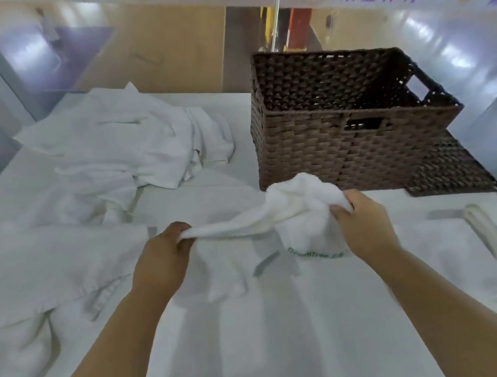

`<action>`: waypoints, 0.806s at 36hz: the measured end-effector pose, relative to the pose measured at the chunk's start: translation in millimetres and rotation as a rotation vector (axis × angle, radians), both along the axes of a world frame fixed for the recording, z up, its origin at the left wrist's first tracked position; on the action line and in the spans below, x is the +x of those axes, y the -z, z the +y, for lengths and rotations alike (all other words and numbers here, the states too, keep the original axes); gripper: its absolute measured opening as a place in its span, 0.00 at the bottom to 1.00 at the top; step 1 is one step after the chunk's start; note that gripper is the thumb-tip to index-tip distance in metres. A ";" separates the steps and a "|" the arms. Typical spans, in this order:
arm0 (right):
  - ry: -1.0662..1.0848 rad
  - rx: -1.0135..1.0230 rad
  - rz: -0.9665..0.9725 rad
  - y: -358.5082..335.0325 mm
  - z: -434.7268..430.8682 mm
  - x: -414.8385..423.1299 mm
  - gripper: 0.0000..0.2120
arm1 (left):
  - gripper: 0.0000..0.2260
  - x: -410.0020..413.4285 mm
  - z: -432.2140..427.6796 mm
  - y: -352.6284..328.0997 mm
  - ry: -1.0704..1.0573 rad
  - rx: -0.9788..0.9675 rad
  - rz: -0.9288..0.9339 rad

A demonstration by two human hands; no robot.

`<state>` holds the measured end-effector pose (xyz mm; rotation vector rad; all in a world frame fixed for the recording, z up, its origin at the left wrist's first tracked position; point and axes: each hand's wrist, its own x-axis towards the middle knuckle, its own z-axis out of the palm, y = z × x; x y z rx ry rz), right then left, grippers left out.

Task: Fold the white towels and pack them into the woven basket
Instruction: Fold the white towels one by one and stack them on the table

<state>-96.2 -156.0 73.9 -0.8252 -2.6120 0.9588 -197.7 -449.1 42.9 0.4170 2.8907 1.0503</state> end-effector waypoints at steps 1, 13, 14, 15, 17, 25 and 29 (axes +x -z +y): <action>0.010 -0.012 0.015 -7.9 1.6 -1.8 0.08 | 0.08 -4.8 2.4 -10.5 -0.012 0.035 0.022; -0.186 0.147 -0.179 -53.9 34.7 21.4 0.08 | 0.08 -46.6 27.4 -87.8 0.160 0.037 0.284; -0.225 0.206 -0.311 -48.3 39.3 27.1 0.07 | 0.09 -47.6 31.1 -83.5 0.213 0.005 0.239; -0.257 0.250 -0.462 -41.7 43.3 33.6 0.05 | 0.10 -46.9 34.7 -76.9 0.278 -0.027 0.177; -0.297 0.297 -0.746 -25.0 49.1 46.5 0.06 | 0.11 -42.2 41.8 -57.5 0.403 -0.162 0.027; -0.275 0.112 -0.851 27.2 50.5 49.7 0.17 | 0.15 8.2 46.0 23.9 0.360 -0.382 -0.293; -0.319 0.103 -0.790 51.4 51.3 26.9 0.18 | 0.16 33.3 45.7 49.2 0.266 -0.398 -0.395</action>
